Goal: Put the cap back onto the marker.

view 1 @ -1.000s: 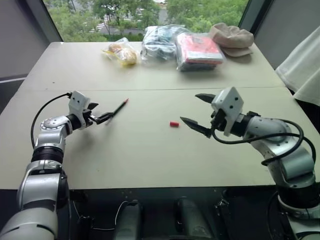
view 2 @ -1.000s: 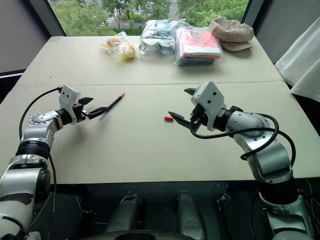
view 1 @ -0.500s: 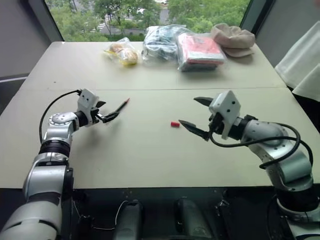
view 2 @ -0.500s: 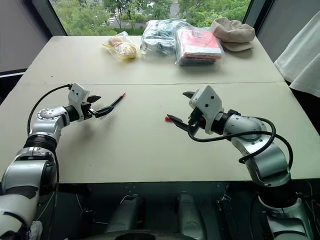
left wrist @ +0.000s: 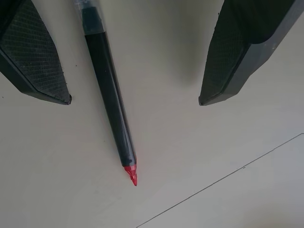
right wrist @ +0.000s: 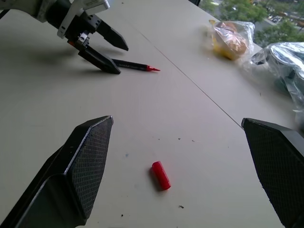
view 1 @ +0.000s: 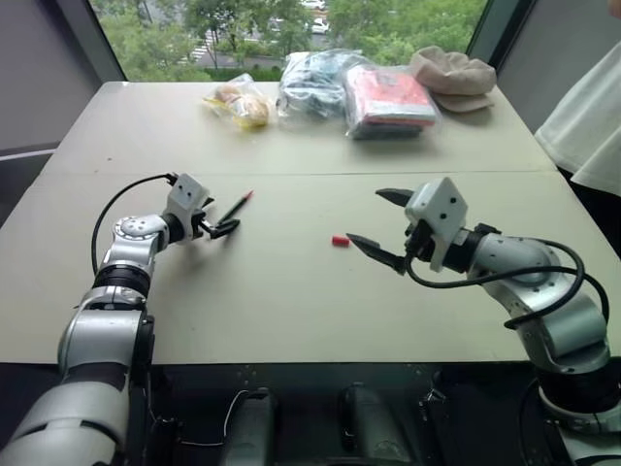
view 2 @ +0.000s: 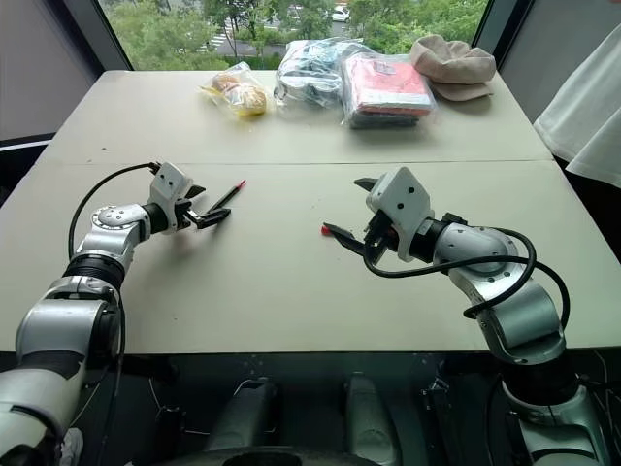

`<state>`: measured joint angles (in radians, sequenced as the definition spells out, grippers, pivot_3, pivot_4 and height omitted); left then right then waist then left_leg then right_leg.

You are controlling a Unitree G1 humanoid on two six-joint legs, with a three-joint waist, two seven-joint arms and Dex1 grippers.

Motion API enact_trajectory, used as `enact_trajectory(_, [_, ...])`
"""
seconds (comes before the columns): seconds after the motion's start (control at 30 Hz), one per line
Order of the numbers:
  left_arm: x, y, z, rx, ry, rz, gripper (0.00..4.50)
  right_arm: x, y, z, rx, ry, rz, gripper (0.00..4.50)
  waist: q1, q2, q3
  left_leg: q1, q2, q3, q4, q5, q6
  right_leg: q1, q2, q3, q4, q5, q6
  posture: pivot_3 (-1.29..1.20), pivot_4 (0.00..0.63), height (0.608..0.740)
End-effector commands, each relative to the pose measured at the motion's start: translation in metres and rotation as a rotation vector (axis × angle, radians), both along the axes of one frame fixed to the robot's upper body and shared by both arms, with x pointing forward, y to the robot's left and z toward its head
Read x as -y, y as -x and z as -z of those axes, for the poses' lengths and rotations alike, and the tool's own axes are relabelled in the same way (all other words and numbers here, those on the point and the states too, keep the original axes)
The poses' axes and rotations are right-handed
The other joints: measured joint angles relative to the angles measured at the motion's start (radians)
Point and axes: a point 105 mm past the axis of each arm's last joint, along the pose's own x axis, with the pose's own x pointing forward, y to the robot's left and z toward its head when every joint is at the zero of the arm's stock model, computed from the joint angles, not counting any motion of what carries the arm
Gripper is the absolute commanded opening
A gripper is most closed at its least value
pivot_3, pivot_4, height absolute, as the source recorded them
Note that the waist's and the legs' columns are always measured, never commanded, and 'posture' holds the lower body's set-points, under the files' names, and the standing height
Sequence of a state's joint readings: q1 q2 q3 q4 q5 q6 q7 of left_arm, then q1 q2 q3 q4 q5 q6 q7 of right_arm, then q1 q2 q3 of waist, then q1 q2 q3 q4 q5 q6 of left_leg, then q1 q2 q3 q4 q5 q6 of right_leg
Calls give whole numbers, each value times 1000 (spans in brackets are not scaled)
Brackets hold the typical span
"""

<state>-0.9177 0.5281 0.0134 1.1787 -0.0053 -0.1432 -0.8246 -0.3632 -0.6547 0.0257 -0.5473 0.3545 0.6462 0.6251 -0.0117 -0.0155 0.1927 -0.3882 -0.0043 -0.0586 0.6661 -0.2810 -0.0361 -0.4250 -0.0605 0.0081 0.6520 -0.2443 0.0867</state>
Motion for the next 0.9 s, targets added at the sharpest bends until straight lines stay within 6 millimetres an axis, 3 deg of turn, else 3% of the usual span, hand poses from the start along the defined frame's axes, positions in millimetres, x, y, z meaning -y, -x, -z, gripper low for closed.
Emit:
enact_trajectory(0.03, [-4, 0, 12, -39, -46, -46, 4500, -2, 4, -13, 62, 16, -15, 4476, 0, 0, 0, 1, 0, 0, 0, 0, 0, 1, 0, 0, 0, 0, 0, 0, 150, 740])
enact_trajectory(0.13, [-1, -1, 14, -51, -24, -46, 3637, -3, 3, -14, 66, 18, -20, 4500, 1, 0, 0, 3, 0, 0, 0, 0, 0, 3, 0, 0, 0, 0, 0, 0, 150, 740])
enact_trajectory(0.37, [1, 4, 22, -125, 51, -48, 26, -2, 1, -15, 71, 29, -15, 4500, -6, 0, 0, 15, 0, 0, -1, 0, 0, 14, 1, 0, -1, 0, 0, 0, 150, 740])
enact_trajectory(0.63, [0, 8, 30, -150, 47, -46, 26, -3, 1, -14, 67, 33, -18, 4500, -7, 0, 0, 15, 0, 0, -1, 0, 0, 14, 1, 0, -1, 0, 0, 0, 150, 740])
enact_trajectory(0.9, [8, 18, -10, -21, 49, 177, 26, -2, -4, -8, 36, 41, -37, 4500, -7, -1, 0, 14, 1, 0, -3, 0, 0, 14, 1, 0, -3, 0, 0, 0, 150, 740])
